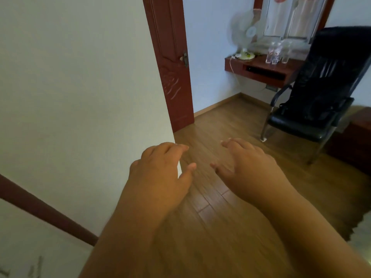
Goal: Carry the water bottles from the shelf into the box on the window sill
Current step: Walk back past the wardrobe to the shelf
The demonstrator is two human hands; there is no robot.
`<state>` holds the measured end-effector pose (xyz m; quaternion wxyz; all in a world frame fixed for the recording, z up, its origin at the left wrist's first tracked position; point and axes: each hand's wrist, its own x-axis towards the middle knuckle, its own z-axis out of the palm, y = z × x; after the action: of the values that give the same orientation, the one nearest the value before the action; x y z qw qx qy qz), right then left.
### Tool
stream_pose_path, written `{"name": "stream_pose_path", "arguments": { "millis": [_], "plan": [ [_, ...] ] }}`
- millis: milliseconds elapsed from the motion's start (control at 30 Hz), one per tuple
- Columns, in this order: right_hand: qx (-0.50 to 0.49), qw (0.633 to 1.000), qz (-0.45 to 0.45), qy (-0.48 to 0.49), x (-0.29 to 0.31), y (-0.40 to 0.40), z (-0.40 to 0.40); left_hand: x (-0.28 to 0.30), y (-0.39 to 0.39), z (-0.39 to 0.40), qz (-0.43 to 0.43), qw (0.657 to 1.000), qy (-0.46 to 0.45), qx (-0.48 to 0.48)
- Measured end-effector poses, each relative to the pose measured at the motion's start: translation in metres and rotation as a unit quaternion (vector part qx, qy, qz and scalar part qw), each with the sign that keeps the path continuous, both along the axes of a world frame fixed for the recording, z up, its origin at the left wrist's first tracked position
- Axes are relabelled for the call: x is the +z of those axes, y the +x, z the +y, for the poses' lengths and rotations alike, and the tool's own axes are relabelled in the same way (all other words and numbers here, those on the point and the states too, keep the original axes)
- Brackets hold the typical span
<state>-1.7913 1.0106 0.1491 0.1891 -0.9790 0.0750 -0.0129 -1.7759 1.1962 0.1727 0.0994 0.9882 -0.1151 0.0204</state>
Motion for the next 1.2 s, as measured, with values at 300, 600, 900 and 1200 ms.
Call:
{"name": "stream_pose_path", "arguments": {
  "millis": [300, 600, 900, 1200],
  "plan": [
    [-0.048, 0.998, -0.014, -0.029, 0.023, 0.065, -0.081, 0.007, 0.087, -0.073, -0.023, 0.997, -0.033, -0.060],
    [-0.144, 0.989, 0.004, -0.038, 0.009, 0.100, -0.168, -0.005, 0.169, -0.160, -0.018, 0.980, -0.058, -0.192],
    [-0.230, 0.971, 0.043, -0.057, 0.002, 0.183, -0.224, -0.021, 0.290, -0.232, -0.007, 0.954, -0.087, -0.286],
    [-0.260, 0.963, 0.044, -0.062, 0.001, 0.309, -0.262, -0.026, 0.426, -0.284, 0.006, 0.941, -0.095, -0.324]
  ]
}}
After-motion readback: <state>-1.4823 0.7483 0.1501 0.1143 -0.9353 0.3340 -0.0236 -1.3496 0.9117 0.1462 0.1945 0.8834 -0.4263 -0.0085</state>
